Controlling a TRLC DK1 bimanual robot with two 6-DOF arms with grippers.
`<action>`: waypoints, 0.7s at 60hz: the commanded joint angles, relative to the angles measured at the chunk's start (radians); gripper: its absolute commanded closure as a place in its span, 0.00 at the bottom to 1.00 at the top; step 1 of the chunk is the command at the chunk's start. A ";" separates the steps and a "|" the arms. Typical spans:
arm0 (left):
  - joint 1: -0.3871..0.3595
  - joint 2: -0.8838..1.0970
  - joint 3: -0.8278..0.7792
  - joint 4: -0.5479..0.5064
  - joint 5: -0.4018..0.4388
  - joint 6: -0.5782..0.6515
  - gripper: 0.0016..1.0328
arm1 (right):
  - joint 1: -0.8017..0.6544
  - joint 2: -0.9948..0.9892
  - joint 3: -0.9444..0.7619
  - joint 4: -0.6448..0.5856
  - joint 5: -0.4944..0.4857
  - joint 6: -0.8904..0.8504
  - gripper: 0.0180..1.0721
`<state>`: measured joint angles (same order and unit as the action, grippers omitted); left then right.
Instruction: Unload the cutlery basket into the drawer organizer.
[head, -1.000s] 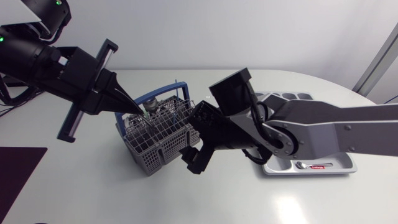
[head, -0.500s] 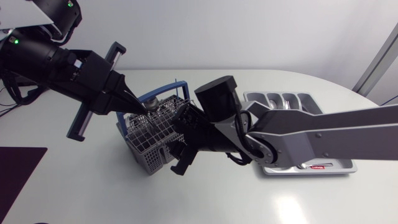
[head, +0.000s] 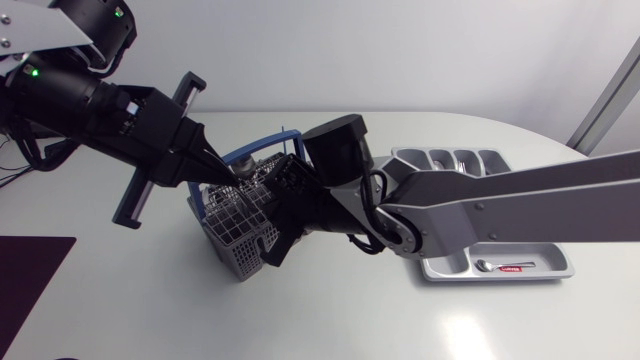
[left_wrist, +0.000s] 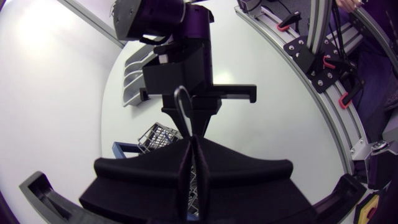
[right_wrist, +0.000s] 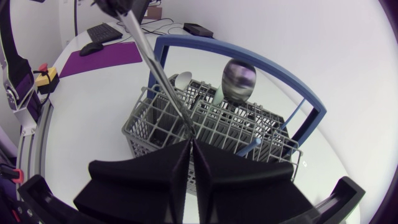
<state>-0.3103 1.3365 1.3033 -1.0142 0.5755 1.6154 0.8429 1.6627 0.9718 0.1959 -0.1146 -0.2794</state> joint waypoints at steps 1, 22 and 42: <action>-0.012 0.013 -0.013 0.016 0.007 -0.003 0.97 | 0.005 0.043 0.021 0.020 0.012 0.025 0.92; -0.039 0.013 -0.004 0.022 -0.002 -0.020 0.97 | 0.002 0.135 0.053 0.023 0.013 0.023 0.92; -0.053 0.003 0.047 0.022 -0.020 -0.045 0.97 | 0.001 0.164 0.064 0.010 0.013 0.023 0.93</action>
<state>-0.3561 1.3365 1.3045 -1.0115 0.5507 1.5780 0.8425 1.7802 1.0271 0.2176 -0.1047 -0.2764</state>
